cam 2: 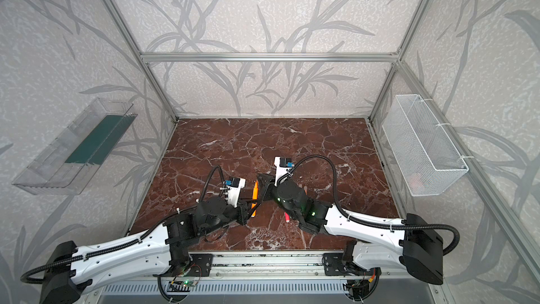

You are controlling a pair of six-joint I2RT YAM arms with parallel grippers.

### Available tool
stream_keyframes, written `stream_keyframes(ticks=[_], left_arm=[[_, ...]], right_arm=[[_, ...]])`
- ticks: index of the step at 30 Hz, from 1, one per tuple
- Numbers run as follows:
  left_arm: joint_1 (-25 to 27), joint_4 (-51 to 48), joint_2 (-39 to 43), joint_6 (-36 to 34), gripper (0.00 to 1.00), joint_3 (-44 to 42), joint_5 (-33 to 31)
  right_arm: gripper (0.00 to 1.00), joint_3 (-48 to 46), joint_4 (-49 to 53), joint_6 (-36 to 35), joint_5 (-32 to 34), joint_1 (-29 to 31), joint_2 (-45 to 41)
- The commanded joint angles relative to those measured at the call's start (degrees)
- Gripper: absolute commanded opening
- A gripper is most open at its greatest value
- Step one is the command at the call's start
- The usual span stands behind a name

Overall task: Insert the pens into the pen caps
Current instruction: 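Bring the pale pink cap over the orange marker tip with the right gripper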

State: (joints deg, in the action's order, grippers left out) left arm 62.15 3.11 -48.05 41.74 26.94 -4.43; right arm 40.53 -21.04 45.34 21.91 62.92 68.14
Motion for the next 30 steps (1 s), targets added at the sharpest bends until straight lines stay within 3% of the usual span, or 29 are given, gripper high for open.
stream_keyframes(ticks=[1,30], left_arm=[[0.18,1.17,0.13,-0.69,0.00,1.75,-0.14],[0.24,1.06,3.46,-1.61,0.00,0.12,-4.70]], right_arm=[[0.08,1.78,-2.84,-1.11,1.04,-0.64,0.52],[0.03,-0.80,-4.49,2.16,-9.43,-0.70,1.87]])
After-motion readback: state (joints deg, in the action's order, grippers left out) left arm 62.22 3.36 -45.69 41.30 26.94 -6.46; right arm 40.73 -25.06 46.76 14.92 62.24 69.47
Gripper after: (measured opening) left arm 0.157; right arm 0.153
